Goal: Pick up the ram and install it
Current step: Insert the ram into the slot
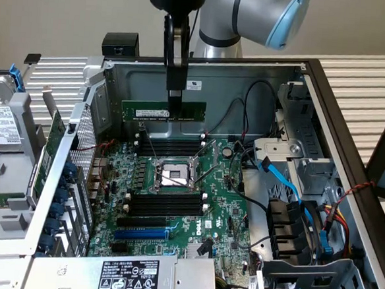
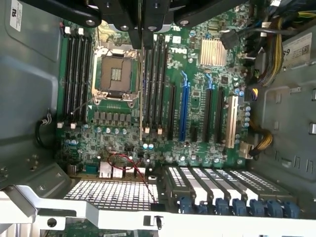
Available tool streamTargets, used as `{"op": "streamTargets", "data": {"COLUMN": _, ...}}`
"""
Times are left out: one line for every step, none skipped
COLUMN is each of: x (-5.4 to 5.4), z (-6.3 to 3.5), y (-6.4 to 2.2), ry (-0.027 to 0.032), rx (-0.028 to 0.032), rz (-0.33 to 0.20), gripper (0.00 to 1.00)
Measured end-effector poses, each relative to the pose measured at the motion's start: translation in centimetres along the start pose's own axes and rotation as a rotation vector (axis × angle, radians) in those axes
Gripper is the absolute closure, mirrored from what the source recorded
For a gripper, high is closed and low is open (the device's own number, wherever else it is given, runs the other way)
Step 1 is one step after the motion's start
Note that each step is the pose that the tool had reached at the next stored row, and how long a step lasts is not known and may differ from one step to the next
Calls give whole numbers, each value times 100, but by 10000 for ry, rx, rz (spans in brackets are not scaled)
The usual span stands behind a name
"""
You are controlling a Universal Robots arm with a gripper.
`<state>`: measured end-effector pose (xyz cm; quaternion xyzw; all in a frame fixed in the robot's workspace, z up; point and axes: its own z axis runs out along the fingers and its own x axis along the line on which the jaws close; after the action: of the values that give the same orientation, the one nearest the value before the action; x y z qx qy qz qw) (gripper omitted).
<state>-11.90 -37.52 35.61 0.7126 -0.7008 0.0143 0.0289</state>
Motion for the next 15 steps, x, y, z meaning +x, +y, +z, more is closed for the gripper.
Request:
{"op": "streamTargets", "data": {"x": 0, "z": 18, "y": 0, "ry": -2, "rx": -4, "rz": 78, "gripper": 87}}
{"op": "streamTargets", "data": {"x": -1, "z": 36, "y": -1, "ry": -3, "rx": -9, "rz": 142, "gripper": 87}}
{"op": "streamTargets", "data": {"x": -2, "z": 55, "y": -1, "ry": -5, "rx": -9, "rz": 177, "gripper": 87}}
{"op": "streamTargets", "data": {"x": -3, "z": 73, "y": -2, "ry": -7, "rx": -12, "rz": 198, "gripper": 87}}
{"op": "streamTargets", "data": {"x": -4, "z": 91, "y": -2, "ry": -15, "rx": -13, "rz": 217, "gripper": 87}}
{"op": "streamTargets", "data": {"x": -5, "z": 108, "y": -2, "ry": -28, "rx": -15, "rz": 241, "gripper": 87}}
{"op": "streamTargets", "data": {"x": -6, "z": 125, "y": -3, "ry": -46, "rx": -16, "rz": 264, "gripper": 87}}
{"op": "streamTargets", "data": {"x": -6, "z": 141, "y": -3, "ry": -65, "rx": -16, "rz": 283, "gripper": 87}}
{"op": "streamTargets", "data": {"x": -5, "z": 156, "y": -2, "ry": -87, "rx": -18, "rz": 296, "gripper": 87}}
{"op": "streamTargets", "data": {"x": -3, "z": 166, "y": -2, "ry": -127, "rx": -18, "rz": 310, "gripper": 87}}
{"op": "streamTargets", "data": {"x": -2, "z": 175, "y": -1, "ry": -178, "rx": -18, "rz": 324, "gripper": 87}}
{"op": "streamTargets", "data": {"x": -1, "z": 184, "y": -1, "ry": -233, "rx": -17, "rz": 338, "gripper": 87}}
{"op": "streamTargets", "data": {"x": -1, "z": 192, "y": -1, "ry": -290, "rx": -16, "rz": 351, "gripper": 87}}
{"op": "streamTargets", "data": {"x": 1, "z": 202, "y": 0, "ry": -343, "rx": -15, "rz": 362, "gripper": 87}}
{"op": "streamTargets", "data": {"x": 4, "z": 214, "y": 2, "ry": -378, "rx": -13, "rz": 366, "gripper": 87}}
